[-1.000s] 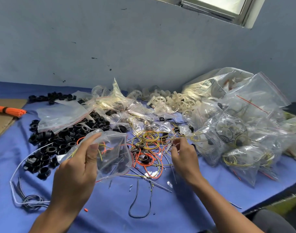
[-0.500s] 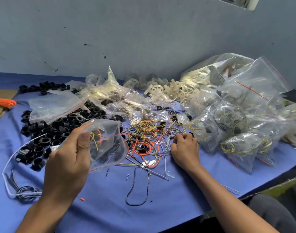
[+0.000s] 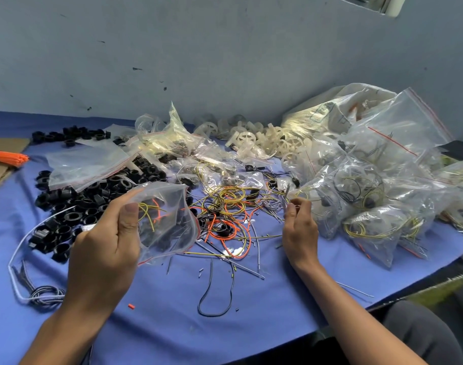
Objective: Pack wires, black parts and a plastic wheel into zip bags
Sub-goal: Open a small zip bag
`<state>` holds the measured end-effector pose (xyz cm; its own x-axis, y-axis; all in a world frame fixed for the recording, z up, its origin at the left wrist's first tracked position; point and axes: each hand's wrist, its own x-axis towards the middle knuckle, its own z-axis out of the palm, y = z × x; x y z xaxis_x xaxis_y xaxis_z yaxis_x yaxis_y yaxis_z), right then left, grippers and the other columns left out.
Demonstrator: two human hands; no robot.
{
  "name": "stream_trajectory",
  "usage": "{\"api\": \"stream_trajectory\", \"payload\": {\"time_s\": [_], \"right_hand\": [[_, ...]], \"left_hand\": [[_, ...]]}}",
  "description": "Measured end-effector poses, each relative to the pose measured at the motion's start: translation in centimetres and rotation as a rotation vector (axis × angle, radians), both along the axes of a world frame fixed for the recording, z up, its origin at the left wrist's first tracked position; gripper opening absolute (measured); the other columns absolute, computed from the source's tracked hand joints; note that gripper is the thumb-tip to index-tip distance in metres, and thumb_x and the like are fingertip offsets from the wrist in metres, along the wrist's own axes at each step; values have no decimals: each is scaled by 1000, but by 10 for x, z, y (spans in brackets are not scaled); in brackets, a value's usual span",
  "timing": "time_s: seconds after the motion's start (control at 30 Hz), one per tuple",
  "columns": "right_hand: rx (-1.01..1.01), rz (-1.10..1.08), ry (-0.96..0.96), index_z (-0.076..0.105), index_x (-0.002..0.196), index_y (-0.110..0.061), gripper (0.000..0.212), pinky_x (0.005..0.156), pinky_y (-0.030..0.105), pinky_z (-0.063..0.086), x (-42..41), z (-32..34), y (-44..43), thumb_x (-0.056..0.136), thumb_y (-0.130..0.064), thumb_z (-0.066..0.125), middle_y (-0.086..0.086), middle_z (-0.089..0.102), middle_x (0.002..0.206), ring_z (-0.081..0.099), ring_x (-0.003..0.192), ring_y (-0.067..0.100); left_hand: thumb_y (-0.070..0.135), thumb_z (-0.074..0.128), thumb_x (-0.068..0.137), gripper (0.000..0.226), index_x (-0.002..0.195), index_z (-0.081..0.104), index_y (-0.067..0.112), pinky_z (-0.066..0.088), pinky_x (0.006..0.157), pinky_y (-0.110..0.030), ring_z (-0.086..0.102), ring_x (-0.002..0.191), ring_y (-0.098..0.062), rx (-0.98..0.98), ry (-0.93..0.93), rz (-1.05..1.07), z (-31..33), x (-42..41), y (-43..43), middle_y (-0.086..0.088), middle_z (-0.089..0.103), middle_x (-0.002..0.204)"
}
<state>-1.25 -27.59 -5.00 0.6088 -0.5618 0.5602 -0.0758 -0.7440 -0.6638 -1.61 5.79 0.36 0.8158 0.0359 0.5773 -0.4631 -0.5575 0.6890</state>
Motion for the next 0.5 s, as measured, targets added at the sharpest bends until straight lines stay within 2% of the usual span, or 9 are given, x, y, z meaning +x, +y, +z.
{"api": "stream_trajectory", "payload": {"time_s": [0.13,0.2,0.27,0.4,0.5], "right_hand": [[78,18,-93,47,124,-19,27,75,32,39,-1,2,2,102,-35,43,2,64,104,59,95,26],[81,29,-115,44,130,-18,31,76,36,43,-2,2,3,101,-28,48,5,63,99,59,91,27],[97,11,-150,46,132,-16,30,76,35,45,-2,2,2,102,-20,44,7,65,99,61,89,26],[126,-51,-170,51,125,-17,25,69,27,37,-4,0,-1,105,-20,36,0,67,89,62,82,22],[102,-42,-199,54,115,-11,19,72,27,37,-3,0,-2,104,-15,38,9,66,97,61,87,27]], "left_hand": [[62,23,99,47,126,54,39,52,59,-44,61,55,-24,-7,14,-17,0,0,1,15,62,65],[62,23,100,46,126,53,39,52,59,-44,61,56,-23,-15,17,-24,-1,0,1,15,62,66],[62,23,100,45,127,53,40,52,58,-43,61,56,-19,-33,17,-30,-2,2,1,14,63,68],[58,26,100,40,122,56,44,46,56,-37,58,58,-10,-116,35,-92,-6,5,-3,10,62,65],[57,27,100,41,121,58,41,45,57,-36,58,58,-11,-154,69,-116,-7,7,-6,7,61,64]]}}
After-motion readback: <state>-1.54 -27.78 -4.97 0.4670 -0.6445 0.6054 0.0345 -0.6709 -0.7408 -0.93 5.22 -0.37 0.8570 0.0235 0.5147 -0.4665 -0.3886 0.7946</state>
